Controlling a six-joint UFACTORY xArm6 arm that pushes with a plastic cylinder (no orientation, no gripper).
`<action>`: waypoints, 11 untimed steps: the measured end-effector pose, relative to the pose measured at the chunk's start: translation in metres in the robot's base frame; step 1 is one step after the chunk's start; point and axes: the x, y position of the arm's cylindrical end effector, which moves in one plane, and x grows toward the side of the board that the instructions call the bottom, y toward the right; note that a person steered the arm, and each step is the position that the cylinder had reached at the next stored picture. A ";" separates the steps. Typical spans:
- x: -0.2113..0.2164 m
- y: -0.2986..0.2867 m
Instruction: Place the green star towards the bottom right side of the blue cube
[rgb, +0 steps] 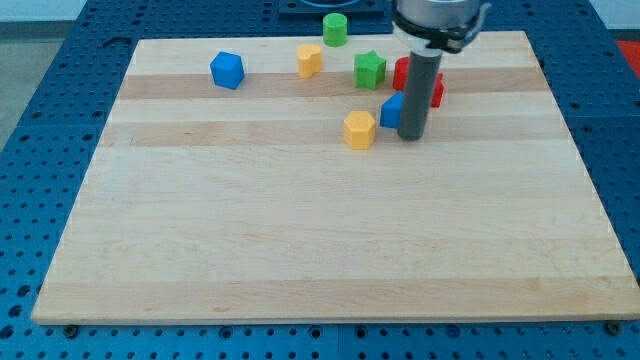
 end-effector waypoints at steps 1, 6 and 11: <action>-0.020 -0.029; -0.150 -0.118; -0.056 -0.106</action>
